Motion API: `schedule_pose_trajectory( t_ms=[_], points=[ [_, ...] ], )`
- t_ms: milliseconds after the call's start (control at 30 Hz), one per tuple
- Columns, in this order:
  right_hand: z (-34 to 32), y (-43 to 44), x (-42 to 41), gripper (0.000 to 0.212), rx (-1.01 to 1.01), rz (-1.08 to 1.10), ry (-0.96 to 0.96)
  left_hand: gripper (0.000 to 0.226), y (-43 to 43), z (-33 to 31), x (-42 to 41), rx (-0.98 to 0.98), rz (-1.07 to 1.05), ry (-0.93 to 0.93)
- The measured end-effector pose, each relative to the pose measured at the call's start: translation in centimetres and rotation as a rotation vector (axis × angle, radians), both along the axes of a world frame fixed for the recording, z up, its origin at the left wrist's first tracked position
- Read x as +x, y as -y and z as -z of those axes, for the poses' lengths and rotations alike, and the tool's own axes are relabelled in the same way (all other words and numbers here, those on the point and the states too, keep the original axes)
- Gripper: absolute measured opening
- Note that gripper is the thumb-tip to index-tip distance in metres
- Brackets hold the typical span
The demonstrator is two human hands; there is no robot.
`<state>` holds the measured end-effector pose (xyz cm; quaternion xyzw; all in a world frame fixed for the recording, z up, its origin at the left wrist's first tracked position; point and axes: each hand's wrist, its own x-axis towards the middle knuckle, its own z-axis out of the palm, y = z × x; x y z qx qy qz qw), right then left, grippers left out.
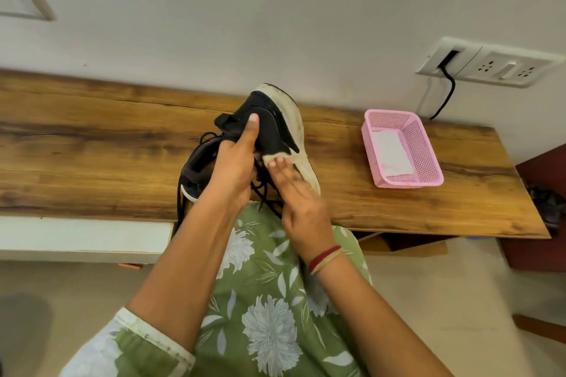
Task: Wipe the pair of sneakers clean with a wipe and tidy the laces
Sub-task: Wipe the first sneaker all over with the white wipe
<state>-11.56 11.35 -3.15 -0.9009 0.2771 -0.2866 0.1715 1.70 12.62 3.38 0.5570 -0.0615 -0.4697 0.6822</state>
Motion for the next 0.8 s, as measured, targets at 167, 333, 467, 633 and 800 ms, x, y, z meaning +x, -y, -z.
schedule_pose_trajectory(
  t_ms=[167, 333, 467, 633, 800],
  points=[
    [-0.1, -1.9, -0.6, 0.058, 0.162, -0.067, 0.027, 0.037, 0.2, -0.1, 0.1, -0.029, 0.034, -0.113],
    [-6.0, 0.6, 0.6, 0.046, 0.085, 0.217, 0.501, 0.037, 0.2, 0.1, 0.4, -0.003, 0.022, -0.102],
    [-5.7, 2.9, 2.4, 0.05, 0.024, 0.18, 0.261, 0.032, 0.1, -0.1, 0.1, -0.025, 0.051, -0.076],
    [-0.9, 0.9, 1.3, 0.06, 0.09, 0.059, 0.07, 0.041, 0.7, -0.1, 0.6, 0.007, 0.029, -0.084],
    [0.8, -0.9, -1.6, 0.054, 0.275, 0.031, 0.075, 0.048, 2.2, -0.4, 1.2, 0.008, 0.109, -0.111]
  ],
)
